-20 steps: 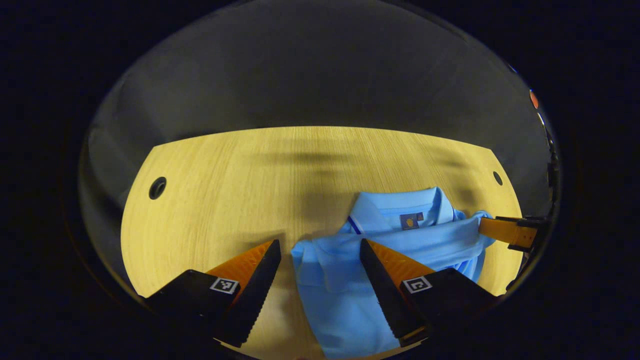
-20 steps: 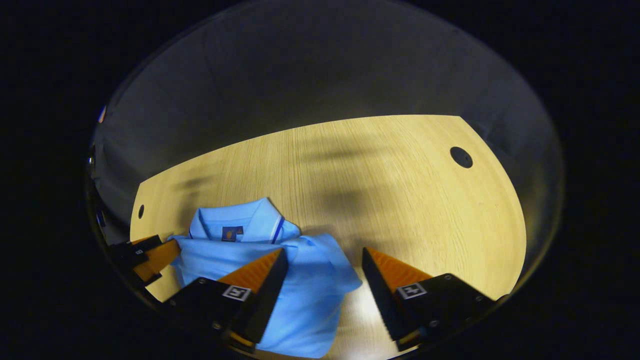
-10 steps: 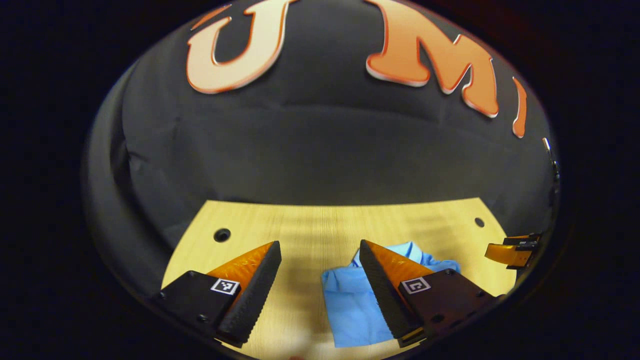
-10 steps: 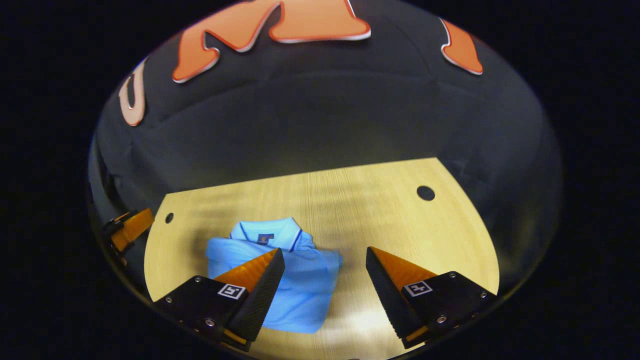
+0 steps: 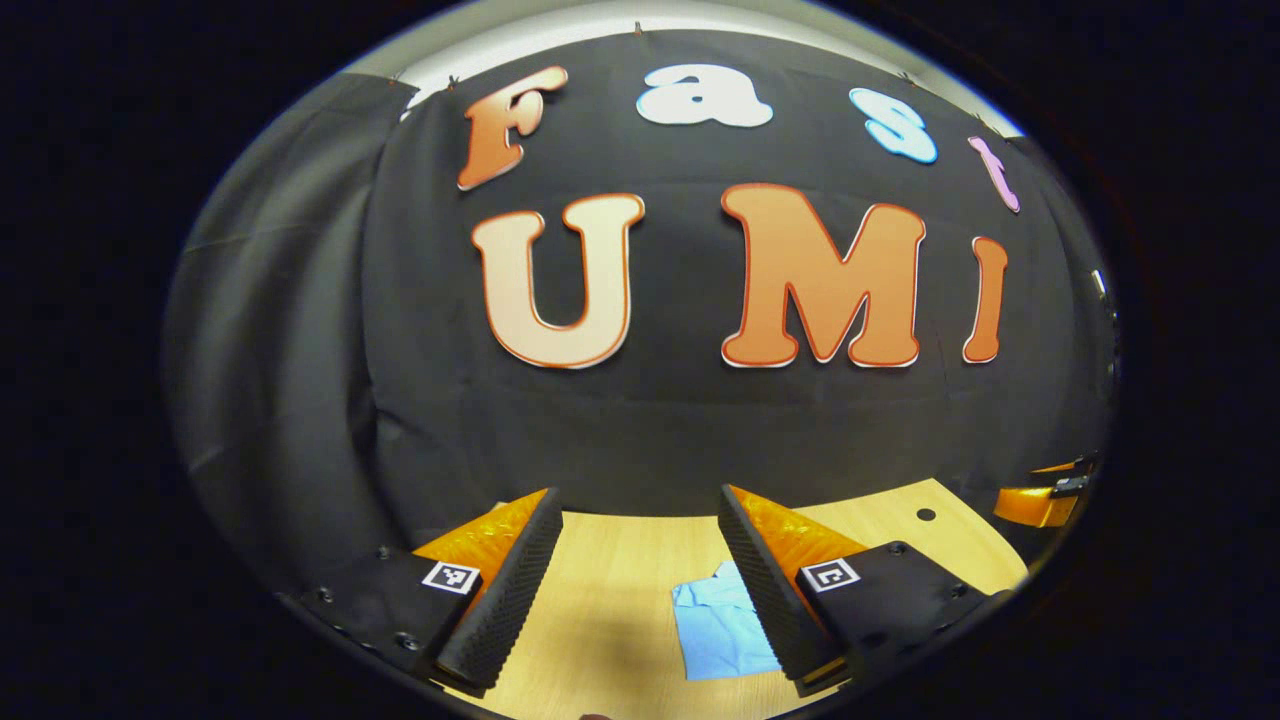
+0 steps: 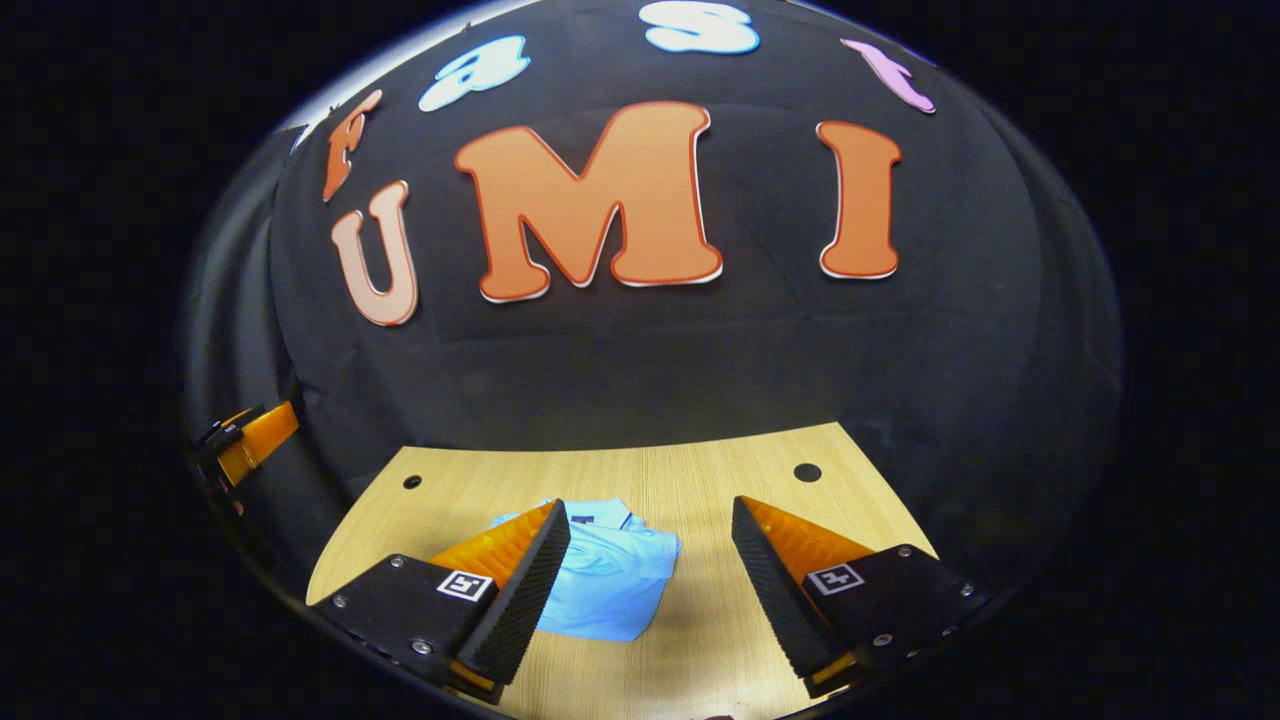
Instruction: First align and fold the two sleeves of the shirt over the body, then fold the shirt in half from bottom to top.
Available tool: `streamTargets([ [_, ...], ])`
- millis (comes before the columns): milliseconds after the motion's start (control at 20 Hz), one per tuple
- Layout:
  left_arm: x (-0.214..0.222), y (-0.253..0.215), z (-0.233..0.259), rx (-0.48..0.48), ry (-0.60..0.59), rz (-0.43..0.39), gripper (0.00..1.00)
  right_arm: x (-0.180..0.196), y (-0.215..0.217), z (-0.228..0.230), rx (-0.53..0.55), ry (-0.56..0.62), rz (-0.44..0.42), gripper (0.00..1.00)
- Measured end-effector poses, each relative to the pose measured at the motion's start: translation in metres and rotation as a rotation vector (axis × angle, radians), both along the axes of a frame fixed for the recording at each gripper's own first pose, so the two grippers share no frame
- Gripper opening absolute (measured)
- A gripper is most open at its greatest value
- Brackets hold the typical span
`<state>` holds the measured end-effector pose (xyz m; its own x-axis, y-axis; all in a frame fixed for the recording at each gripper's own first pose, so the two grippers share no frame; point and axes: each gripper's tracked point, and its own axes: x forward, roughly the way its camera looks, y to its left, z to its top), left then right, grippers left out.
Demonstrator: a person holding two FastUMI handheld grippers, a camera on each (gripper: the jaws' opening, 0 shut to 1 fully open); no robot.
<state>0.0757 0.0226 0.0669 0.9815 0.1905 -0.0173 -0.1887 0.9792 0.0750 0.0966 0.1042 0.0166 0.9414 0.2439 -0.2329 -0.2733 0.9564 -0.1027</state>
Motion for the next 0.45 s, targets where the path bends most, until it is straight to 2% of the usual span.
streamTargets([
  [200,-0.04,-0.003,0.005,-0.01,-0.051,-0.004,1.0,-0.038,0.002,0.021,0.044,-0.094,0.009,0.99],
  [450,-0.053,-0.013,-0.008,-0.05,-0.05,-0.009,1.0,-0.048,0.006,0.021,0.071,-0.094,0.013,0.99],
])
